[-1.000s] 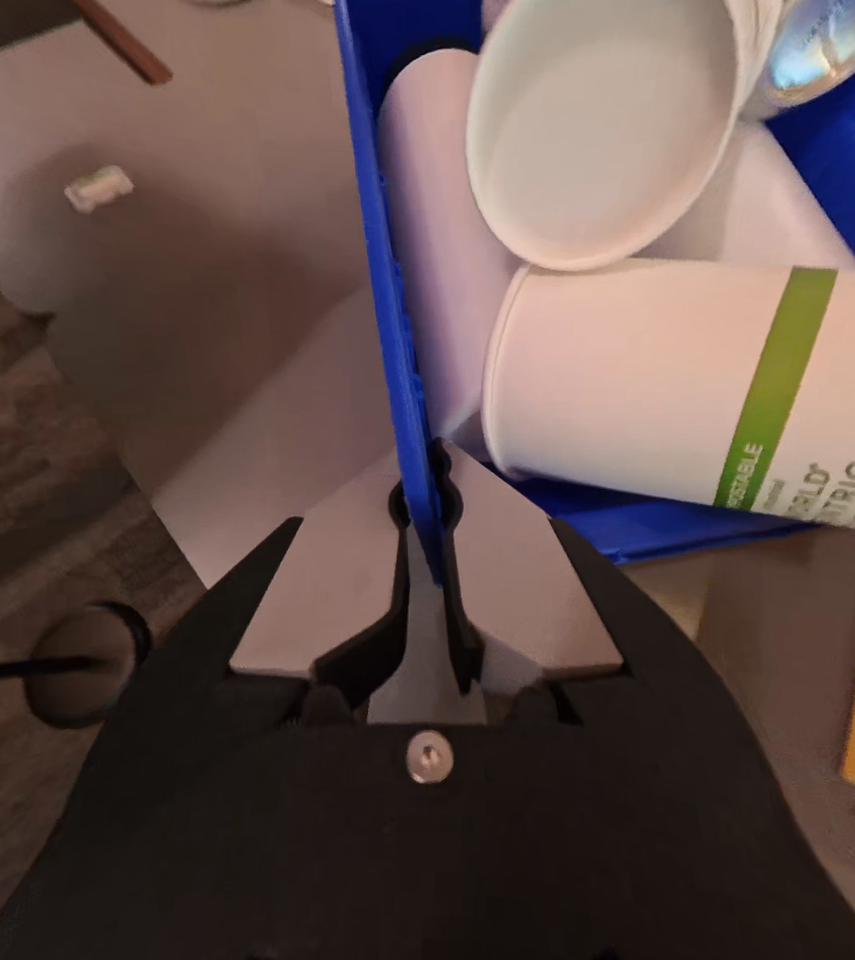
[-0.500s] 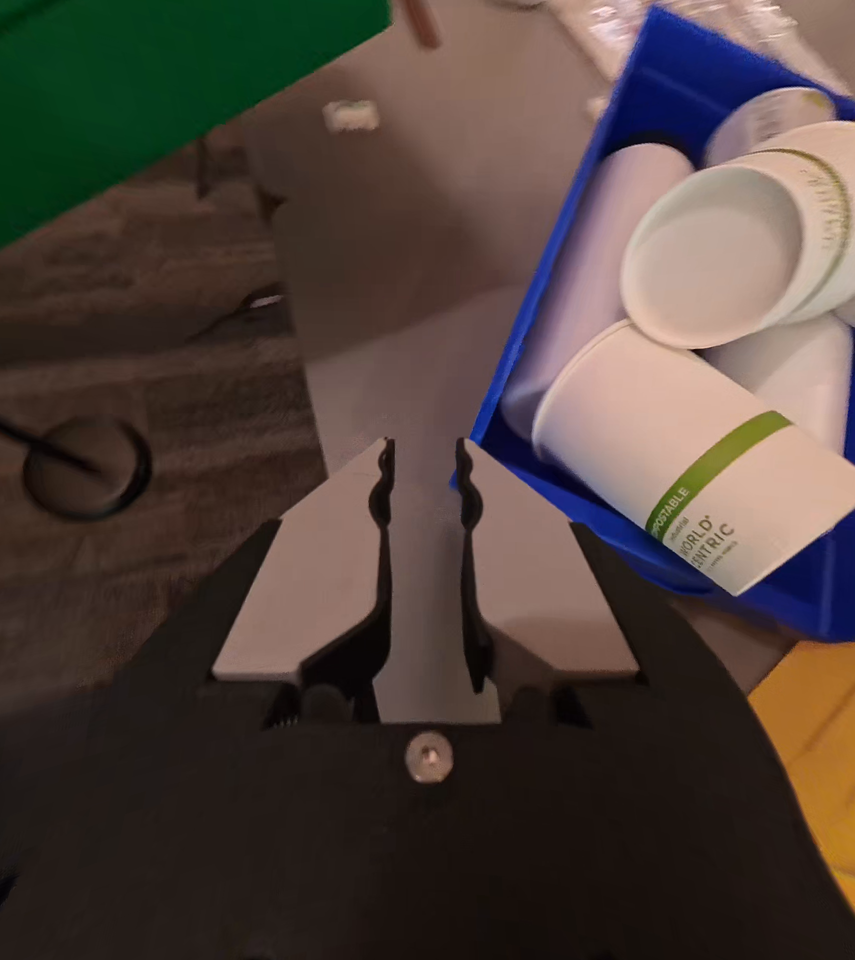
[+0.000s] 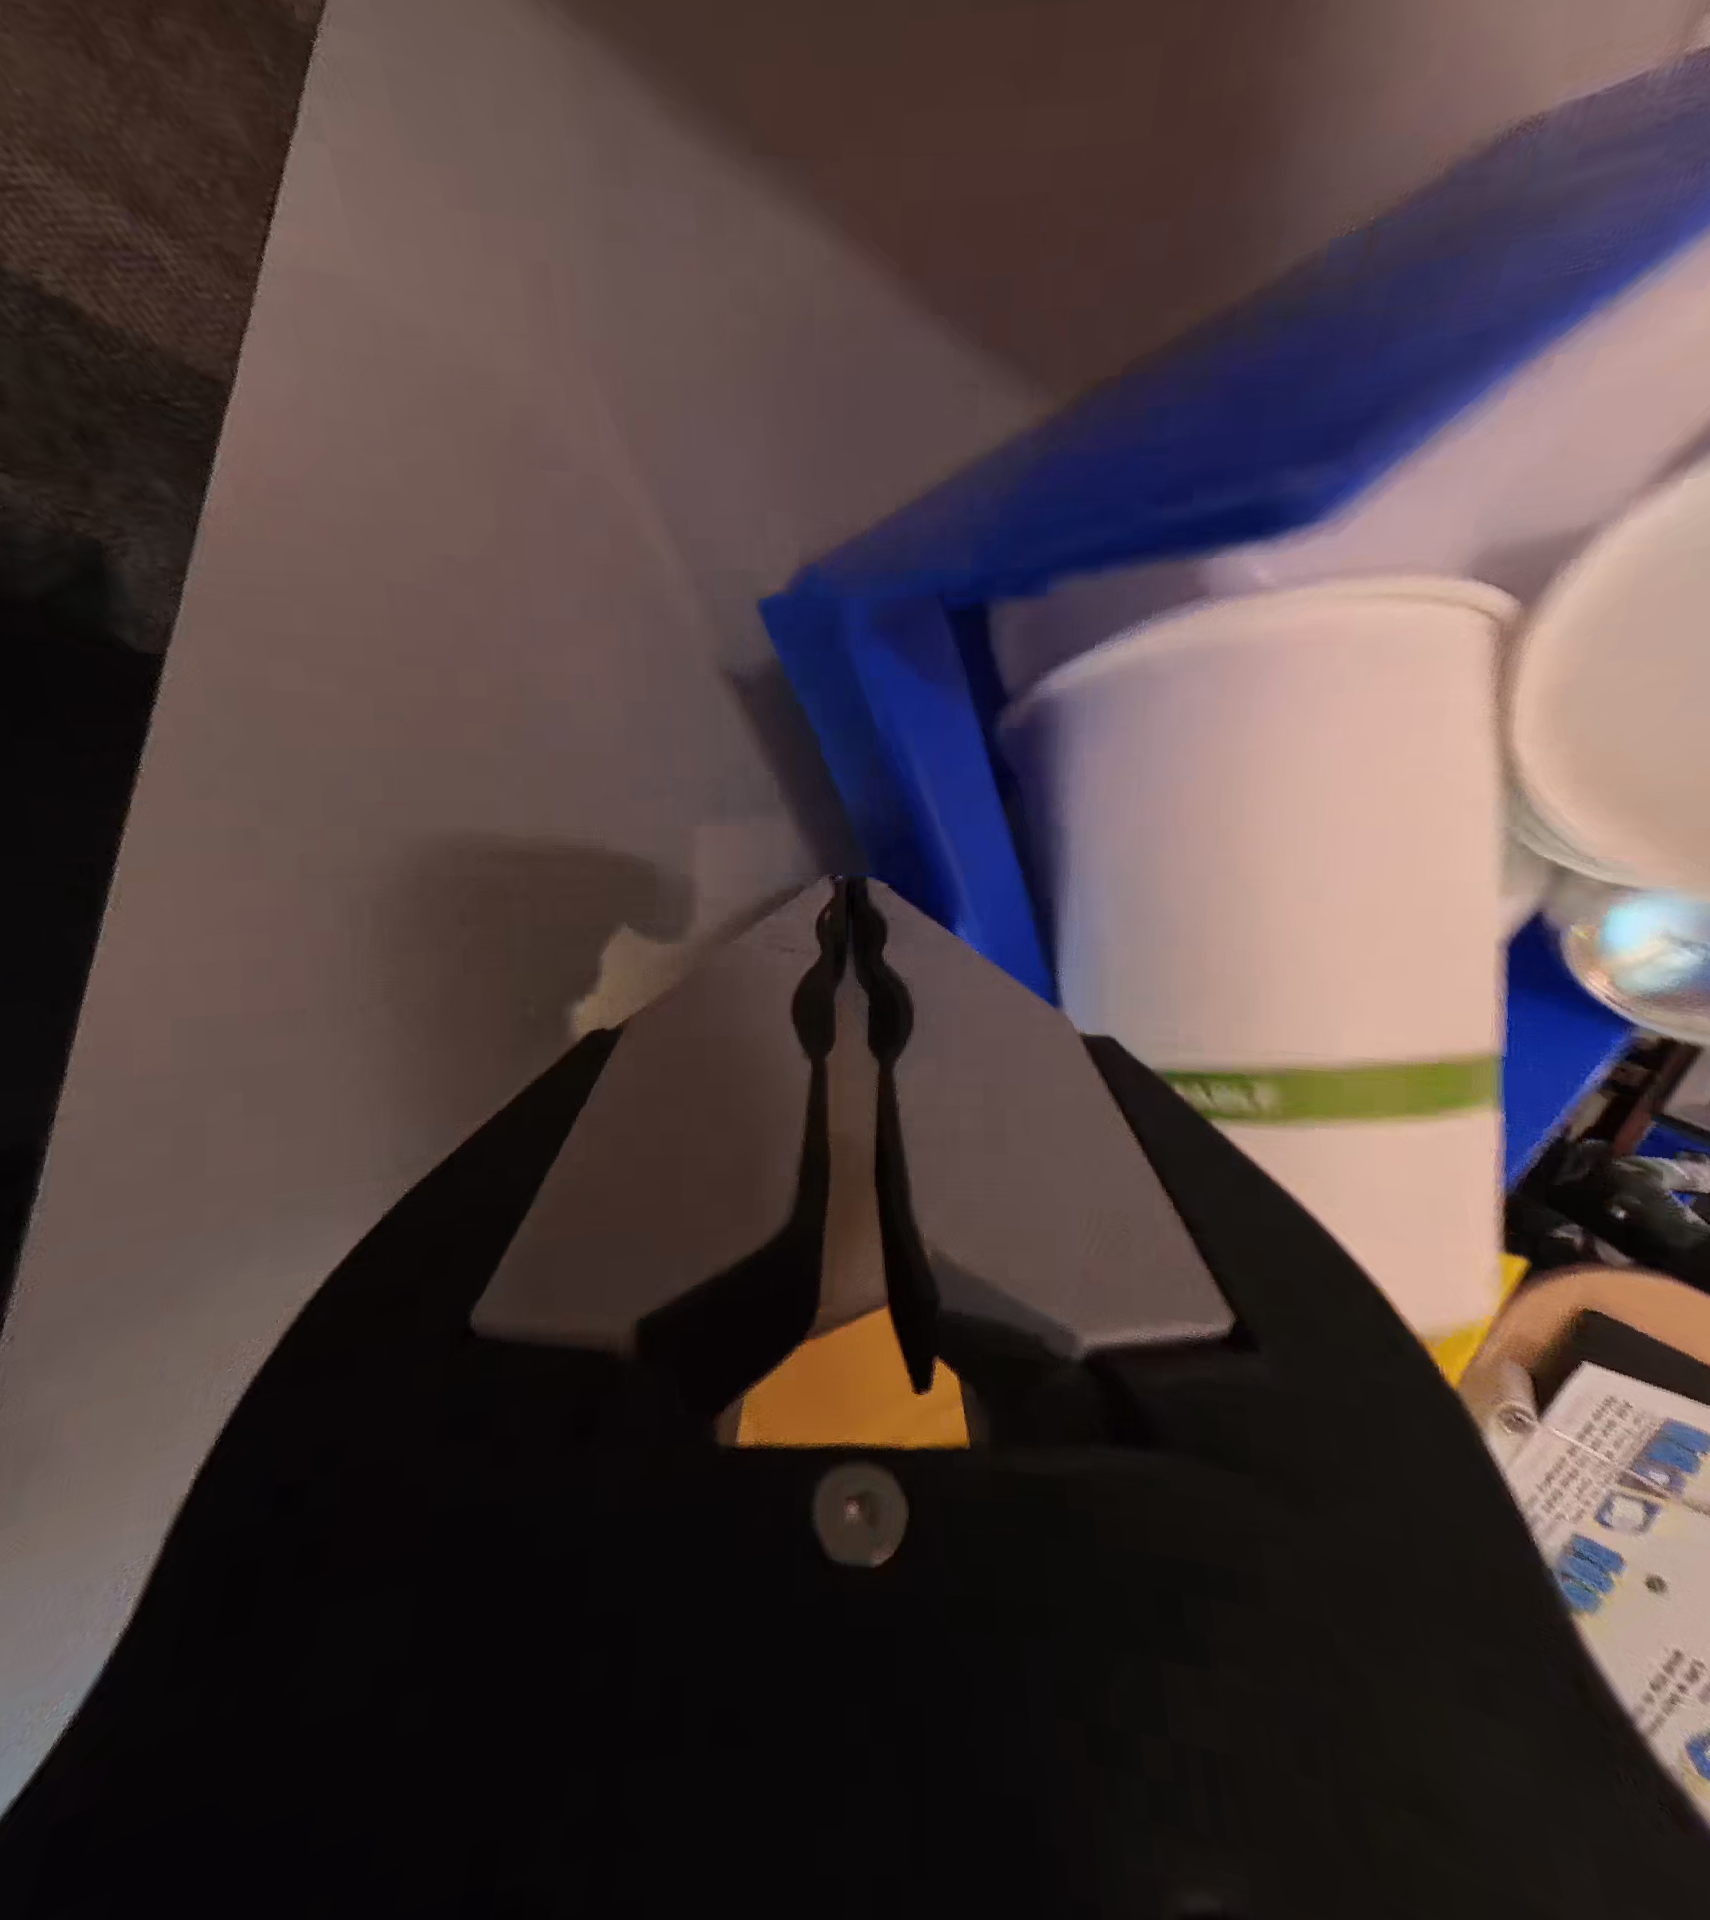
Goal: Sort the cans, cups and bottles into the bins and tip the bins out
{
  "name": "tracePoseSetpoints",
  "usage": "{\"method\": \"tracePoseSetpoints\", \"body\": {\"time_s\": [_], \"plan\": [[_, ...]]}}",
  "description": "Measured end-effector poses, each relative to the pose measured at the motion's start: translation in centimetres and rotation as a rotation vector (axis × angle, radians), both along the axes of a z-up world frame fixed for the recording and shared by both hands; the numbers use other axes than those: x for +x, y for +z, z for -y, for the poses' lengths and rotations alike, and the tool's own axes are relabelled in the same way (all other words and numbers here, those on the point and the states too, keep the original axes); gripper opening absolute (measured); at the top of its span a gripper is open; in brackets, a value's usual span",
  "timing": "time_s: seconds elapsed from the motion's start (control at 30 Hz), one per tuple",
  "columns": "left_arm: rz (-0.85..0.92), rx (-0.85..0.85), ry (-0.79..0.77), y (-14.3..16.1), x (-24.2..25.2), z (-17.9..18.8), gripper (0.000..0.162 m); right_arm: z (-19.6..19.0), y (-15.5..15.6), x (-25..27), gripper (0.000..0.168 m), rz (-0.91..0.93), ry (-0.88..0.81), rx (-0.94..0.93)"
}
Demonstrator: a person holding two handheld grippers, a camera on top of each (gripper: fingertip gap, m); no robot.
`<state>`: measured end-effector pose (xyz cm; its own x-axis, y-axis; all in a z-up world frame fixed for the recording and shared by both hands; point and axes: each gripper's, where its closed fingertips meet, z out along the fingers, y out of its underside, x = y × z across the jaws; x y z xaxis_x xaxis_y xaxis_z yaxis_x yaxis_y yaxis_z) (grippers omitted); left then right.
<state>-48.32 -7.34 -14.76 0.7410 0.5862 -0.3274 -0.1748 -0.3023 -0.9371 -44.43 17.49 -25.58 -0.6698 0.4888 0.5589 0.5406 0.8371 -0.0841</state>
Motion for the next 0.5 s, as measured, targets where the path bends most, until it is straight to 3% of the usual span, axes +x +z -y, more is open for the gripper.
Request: {"method": "tracePoseSetpoints", "body": {"time_s": [0.1, 0.2, 0.4, 0.5], "plan": [[0.002, 0.008, 0.004, -0.1, -0.2, 0.2, 0.002, 1.6, -2.1, -0.5, 0.0, 0.051, 0.061, 0.082], [0.006, 0.015, 0.009, -0.4, -0.5, 0.4, 0.002, 4.3, -1.9, -1.4, 0.0, 0.001, 0.179, 0.136], [0.022, 0.025, -0.011, -1.2, -0.5, 0.7, 0.002, 3.7, 3.0, -0.2, 0.0, -0.09, 0.198, 0.0], [0.001, -0.002, -0.011, -1.2, -0.8, 0.4, 0.002, 1.5, 4.0, 0.5, 0.012, -0.11, 0.198, -0.035]]}}
